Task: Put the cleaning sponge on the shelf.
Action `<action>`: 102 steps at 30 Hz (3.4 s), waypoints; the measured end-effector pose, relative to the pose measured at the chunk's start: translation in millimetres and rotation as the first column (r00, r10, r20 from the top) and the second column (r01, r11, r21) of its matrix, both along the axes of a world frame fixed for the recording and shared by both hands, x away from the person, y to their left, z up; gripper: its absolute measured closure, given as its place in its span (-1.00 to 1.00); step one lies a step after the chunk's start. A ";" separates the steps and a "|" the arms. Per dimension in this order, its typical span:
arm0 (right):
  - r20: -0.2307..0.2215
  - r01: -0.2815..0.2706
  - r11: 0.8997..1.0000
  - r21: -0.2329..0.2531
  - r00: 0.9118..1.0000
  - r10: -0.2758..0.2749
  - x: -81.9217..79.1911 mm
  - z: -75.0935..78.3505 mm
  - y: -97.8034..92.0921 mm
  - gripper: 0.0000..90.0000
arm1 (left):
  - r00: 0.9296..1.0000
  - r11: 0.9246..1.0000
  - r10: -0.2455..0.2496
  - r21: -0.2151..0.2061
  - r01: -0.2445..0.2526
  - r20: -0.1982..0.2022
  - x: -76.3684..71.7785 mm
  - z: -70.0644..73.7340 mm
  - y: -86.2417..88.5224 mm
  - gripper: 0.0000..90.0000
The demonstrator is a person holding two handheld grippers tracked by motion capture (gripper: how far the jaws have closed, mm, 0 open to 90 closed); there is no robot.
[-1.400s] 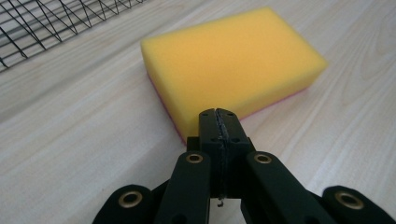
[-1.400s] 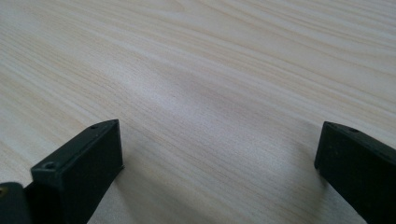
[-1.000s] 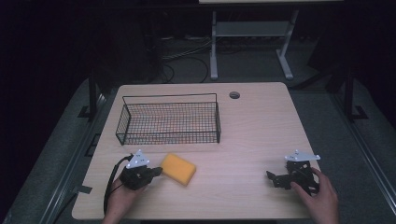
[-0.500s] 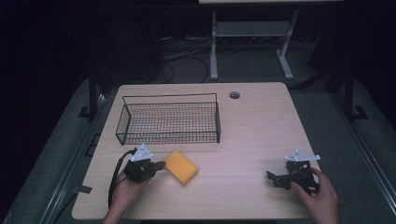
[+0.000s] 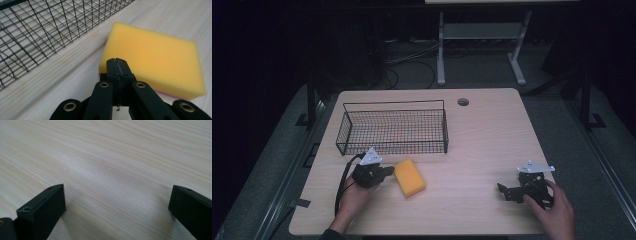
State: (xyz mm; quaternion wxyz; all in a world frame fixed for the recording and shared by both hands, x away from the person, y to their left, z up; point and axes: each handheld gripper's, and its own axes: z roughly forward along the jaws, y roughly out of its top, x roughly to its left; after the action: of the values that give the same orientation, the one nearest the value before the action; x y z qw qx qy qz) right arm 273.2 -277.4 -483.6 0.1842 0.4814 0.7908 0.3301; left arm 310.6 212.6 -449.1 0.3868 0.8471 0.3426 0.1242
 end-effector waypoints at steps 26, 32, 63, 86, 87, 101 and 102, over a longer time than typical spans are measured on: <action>0.000 0.000 1.000 0.000 1.000 0.000 0.0 0.0 0.0 -1.00 | 0.998 0.998 -0.054 0.012 0.054 0.026 28.6 -0.9 -42.6 1.00; 0.000 0.000 1.000 0.000 1.000 0.000 0.0 0.0 0.0 -1.00 | 0.997 0.998 -0.069 0.002 0.069 0.027 35.4 -1.0 -54.0 1.00; 0.000 0.000 1.000 0.001 1.000 0.000 0.0 0.0 0.0 -1.00 | 0.994 0.994 -0.111 0.013 0.110 0.009 44.9 1.8 -82.4 0.89; 0.000 0.000 1.000 0.000 1.000 0.000 0.0 0.0 0.0 -1.00 | 0.964 0.984 -0.098 0.119 0.130 -0.248 41.0 27.6 -85.2 -0.45; 0.000 0.000 1.000 0.000 1.000 0.000 0.0 0.0 0.0 -0.99 | 0.963 0.982 -0.106 0.129 0.141 -0.247 40.9 29.4 -86.3 -0.50; 0.000 0.000 1.000 0.000 1.000 0.000 0.0 0.0 0.0 -1.00 | 0.946 0.959 -0.117 0.214 0.187 -0.303 38.9 34.5 -113.3 -0.94; 0.000 0.000 1.000 0.000 1.000 0.000 -0.1 0.0 0.0 -1.00 | 0.945 0.957 -0.118 0.218 0.190 -0.305 38.6 33.4 -115.9 -0.94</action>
State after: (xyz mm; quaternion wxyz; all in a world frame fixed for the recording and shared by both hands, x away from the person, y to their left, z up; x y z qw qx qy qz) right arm 273.2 -277.4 -483.6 0.1840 0.4816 0.7907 0.3301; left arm 349.2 96.8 -415.6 0.2338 0.9215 0.3100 0.0096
